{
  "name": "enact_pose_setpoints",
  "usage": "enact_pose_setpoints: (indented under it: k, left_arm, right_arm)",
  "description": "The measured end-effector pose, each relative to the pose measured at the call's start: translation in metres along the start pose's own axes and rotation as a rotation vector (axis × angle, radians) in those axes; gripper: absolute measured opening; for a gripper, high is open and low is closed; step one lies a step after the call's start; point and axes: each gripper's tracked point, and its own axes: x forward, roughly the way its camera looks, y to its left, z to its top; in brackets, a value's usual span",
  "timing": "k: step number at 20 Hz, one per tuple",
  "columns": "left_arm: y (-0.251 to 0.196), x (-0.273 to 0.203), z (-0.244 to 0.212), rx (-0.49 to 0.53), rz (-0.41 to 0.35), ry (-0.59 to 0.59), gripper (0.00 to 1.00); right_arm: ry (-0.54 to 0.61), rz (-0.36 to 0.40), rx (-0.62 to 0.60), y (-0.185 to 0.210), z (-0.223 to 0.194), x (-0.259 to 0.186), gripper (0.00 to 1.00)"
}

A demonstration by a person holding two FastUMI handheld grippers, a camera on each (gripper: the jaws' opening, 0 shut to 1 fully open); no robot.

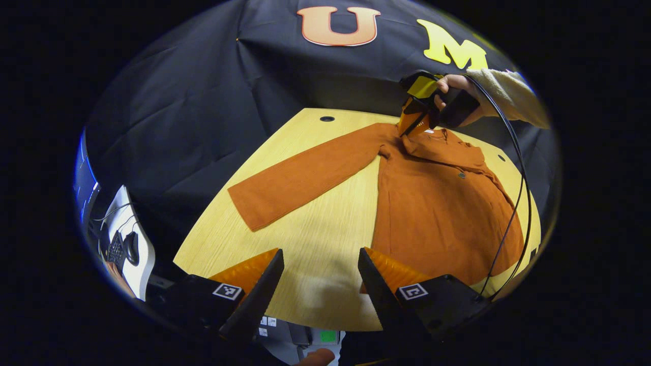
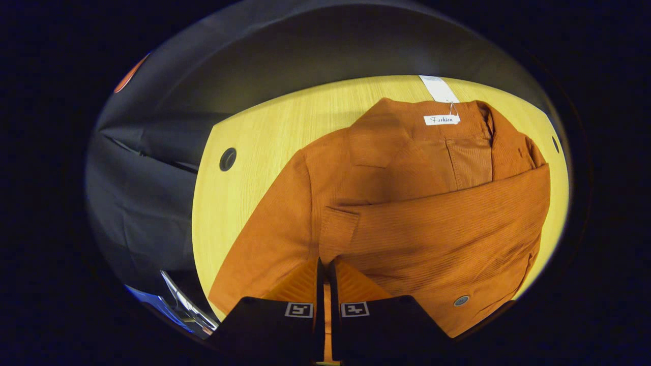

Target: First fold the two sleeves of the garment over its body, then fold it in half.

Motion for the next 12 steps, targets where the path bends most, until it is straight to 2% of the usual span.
enact_pose_setpoints:
  k: [1,5,7,9,10,12]
  left_arm:
    - [0.005,-0.001,-0.003,-0.011,0.016,-0.001,0.96]
    - [0.015,-0.005,-0.012,-0.04,0.052,0.014,0.95]
    - [0.022,-0.003,-0.014,-0.064,0.081,0.022,0.96]
    - [0.028,-0.002,-0.015,-0.113,0.103,0.041,0.96]
    - [0.031,0.0,-0.014,-0.148,0.108,0.055,0.96]
    - [0.039,0.008,-0.013,-0.219,0.121,0.09,0.95]
  right_arm:
    - [0.009,0.007,0.014,0.003,-0.003,0.0,0.05]
    - [-0.018,0.047,0.002,0.017,0.001,-0.009,0.17]
    - [-0.024,0.105,0.006,0.03,0.002,-0.021,0.33]
    - [-0.022,0.104,-0.012,0.028,-0.002,-0.033,0.54]
    - [-0.023,0.119,-0.018,0.031,-0.004,-0.041,0.48]
    - [-0.017,0.131,-0.038,0.027,-0.013,-0.058,0.76]
